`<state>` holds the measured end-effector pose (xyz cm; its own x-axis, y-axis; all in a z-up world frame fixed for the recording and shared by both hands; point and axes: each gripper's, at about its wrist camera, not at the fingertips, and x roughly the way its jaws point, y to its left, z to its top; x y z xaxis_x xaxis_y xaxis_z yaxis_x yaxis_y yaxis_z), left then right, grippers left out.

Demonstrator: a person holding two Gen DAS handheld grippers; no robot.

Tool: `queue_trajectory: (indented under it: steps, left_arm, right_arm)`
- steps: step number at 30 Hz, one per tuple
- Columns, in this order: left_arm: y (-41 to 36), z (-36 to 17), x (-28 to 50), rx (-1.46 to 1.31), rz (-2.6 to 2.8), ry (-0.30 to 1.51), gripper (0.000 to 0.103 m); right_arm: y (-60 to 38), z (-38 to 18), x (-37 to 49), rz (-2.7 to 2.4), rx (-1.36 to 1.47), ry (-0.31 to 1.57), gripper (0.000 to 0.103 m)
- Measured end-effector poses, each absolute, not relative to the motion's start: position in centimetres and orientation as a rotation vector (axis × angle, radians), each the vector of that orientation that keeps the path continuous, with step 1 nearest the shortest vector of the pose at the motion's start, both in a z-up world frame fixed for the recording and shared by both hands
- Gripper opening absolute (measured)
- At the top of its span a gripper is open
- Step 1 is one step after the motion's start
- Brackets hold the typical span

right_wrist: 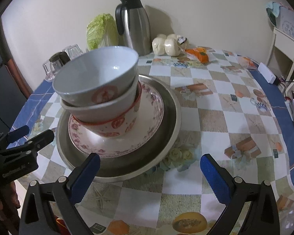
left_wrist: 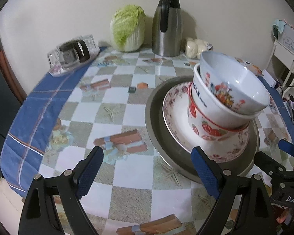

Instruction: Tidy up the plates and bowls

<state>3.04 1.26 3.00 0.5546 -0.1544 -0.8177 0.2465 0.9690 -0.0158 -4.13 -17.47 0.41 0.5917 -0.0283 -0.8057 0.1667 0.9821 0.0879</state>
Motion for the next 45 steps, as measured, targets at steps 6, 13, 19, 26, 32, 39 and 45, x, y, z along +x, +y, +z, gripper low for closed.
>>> queue_trajectory:
  steps: [6, 13, 19, 26, 32, 39, 45]
  left_arm:
    - [1.3, 2.5, 3.2, 0.117, -0.245, 0.971, 0.092]
    - [1.6, 2.0, 3.7, 0.115, -0.238, 0.995, 0.092]
    - [1.5, 1.6, 3.8, 0.123, -0.24, 1.017, 0.092]
    - [1.5, 1.4, 3.9, 0.122, -0.239, 1.027, 0.092]
    - [1.6, 1.4, 3.9, 0.109, -0.238, 1.032, 0.092]
    - [1.7, 1.4, 4.0, 0.103, -0.228, 1.036, 0.092]
    - [1.8, 1.4, 4.1, 0.093, -0.224, 1.04, 0.092]
  right_arm:
    - [-17.1, -0.1, -3.8, -0.12, 0.148, 0.957, 0.103]
    - [-16.9, -0.7, -3.5, -0.128, 0.141, 0.99, 0.103]
    - [-17.0, -1.1, -3.4, -0.135, 0.141, 1.011, 0.103]
    - [-17.1, -1.1, -3.4, -0.141, 0.146, 1.017, 0.103]
    - [-17.1, -1.1, -3.3, -0.14, 0.146, 1.018, 0.103]
    - [-17.1, -1.1, -3.3, -0.135, 0.146, 1.017, 0.103]
    - [-17.1, -1.0, -3.3, -0.134, 0.149, 1.016, 0.103]
